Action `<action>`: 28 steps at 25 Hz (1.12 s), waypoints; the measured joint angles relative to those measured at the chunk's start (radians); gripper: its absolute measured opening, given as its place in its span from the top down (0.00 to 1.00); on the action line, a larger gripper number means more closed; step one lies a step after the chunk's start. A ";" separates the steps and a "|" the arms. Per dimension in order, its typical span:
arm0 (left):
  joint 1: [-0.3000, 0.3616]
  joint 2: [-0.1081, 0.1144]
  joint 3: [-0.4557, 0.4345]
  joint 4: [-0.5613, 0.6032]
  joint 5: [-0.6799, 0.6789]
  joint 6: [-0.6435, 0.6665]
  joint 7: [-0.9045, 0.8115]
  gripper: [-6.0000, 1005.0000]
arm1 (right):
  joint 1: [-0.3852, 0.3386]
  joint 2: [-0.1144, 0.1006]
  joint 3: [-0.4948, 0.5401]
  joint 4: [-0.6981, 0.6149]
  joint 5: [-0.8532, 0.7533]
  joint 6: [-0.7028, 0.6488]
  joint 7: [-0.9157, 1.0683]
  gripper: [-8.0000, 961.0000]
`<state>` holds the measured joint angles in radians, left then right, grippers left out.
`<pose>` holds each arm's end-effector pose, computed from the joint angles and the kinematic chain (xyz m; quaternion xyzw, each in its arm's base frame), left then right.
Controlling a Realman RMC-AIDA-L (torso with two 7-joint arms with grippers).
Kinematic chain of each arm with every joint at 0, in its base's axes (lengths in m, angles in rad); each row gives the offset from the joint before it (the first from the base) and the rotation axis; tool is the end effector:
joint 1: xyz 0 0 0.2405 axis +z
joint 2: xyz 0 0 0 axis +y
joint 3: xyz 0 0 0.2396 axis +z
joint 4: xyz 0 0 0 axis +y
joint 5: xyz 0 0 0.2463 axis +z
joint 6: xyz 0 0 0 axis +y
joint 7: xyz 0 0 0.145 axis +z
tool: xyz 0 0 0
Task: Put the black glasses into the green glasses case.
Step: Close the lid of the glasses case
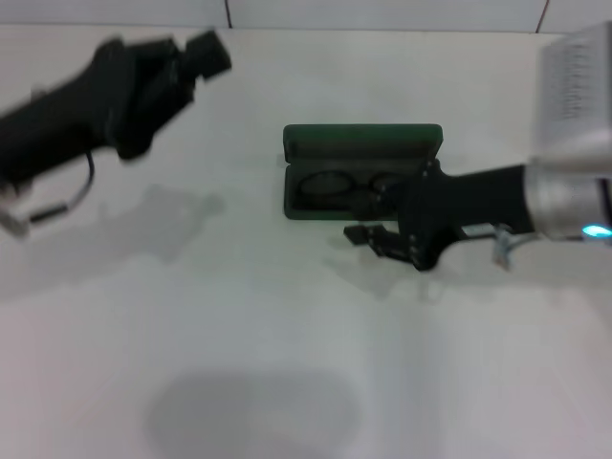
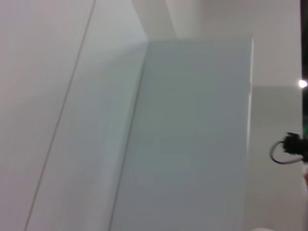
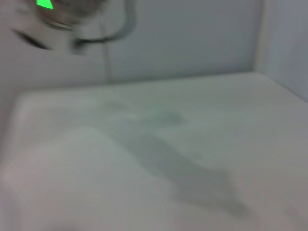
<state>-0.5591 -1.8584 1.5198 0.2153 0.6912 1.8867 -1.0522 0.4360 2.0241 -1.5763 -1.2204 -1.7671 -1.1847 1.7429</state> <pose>-0.2367 0.3263 0.0462 -0.8358 -0.1024 -0.5322 0.0877 0.1313 0.3622 -0.0402 -0.9856 0.0562 0.1266 0.0968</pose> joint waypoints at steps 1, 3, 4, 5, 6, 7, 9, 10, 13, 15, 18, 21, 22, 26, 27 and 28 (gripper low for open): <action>-0.032 0.020 0.000 0.000 0.013 -0.020 -0.026 0.95 | -0.025 -0.001 0.040 0.014 0.039 -0.065 -0.035 0.77; -0.102 0.042 0.000 0.000 0.051 -0.090 -0.070 0.95 | -0.073 -0.004 0.147 0.050 0.103 -0.224 -0.118 0.77; -0.142 0.048 0.001 0.004 0.078 -0.142 -0.094 0.95 | -0.093 -0.004 0.209 0.082 0.117 -0.305 -0.168 0.77; -0.187 0.052 0.002 0.016 0.116 -0.214 -0.125 0.95 | -0.112 -0.005 0.297 0.138 0.126 -0.412 -0.237 0.77; -0.249 0.057 0.001 0.049 0.207 -0.323 -0.181 0.95 | -0.122 -0.006 0.371 0.192 0.131 -0.488 -0.283 0.77; -0.249 0.057 0.001 0.049 0.207 -0.323 -0.181 0.94 | -0.124 -0.007 0.448 0.272 0.126 -0.576 -0.337 0.77; -0.303 0.053 -0.001 0.102 0.343 -0.434 -0.256 0.91 | -0.124 -0.013 0.548 0.379 0.116 -0.670 -0.389 0.77; -0.316 0.048 0.000 0.117 0.394 -0.472 -0.283 0.89 | -0.130 -0.016 0.583 0.427 0.111 -0.695 -0.412 0.77; -0.351 0.016 -0.001 0.153 0.530 -0.617 -0.372 0.84 | -0.156 -0.014 0.618 0.493 0.107 -0.702 -0.458 0.76; -0.359 -0.005 -0.002 0.155 0.571 -0.696 -0.396 0.80 | -0.168 -0.010 0.624 0.517 0.110 -0.689 -0.479 0.76; -0.373 -0.037 -0.003 0.157 0.603 -0.788 -0.402 0.77 | -0.170 -0.009 0.626 0.556 0.116 -0.665 -0.489 0.76; -0.382 -0.068 -0.003 0.164 0.653 -0.847 -0.408 0.77 | -0.164 -0.010 0.626 0.571 0.118 -0.630 -0.491 0.75; -0.385 -0.076 -0.003 0.164 0.671 -0.861 -0.411 0.77 | -0.162 -0.009 0.625 0.572 0.118 -0.620 -0.492 0.75; -0.394 -0.114 -0.004 0.165 0.764 -0.937 -0.442 0.78 | -0.146 -0.008 0.627 0.580 0.119 -0.607 -0.493 0.75; -0.395 -0.124 -0.004 0.166 0.785 -0.953 -0.449 0.78 | -0.143 -0.007 0.627 0.583 0.120 -0.602 -0.494 0.75; -0.395 -0.132 -0.004 0.167 0.796 -0.962 -0.451 0.79 | -0.140 -0.007 0.627 0.584 0.121 -0.596 -0.494 0.74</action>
<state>-0.9543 -1.9906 1.5158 0.3827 1.4872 0.9246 -1.5035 0.2964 2.0170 -0.9489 -0.6365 -1.6465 -1.7810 1.2488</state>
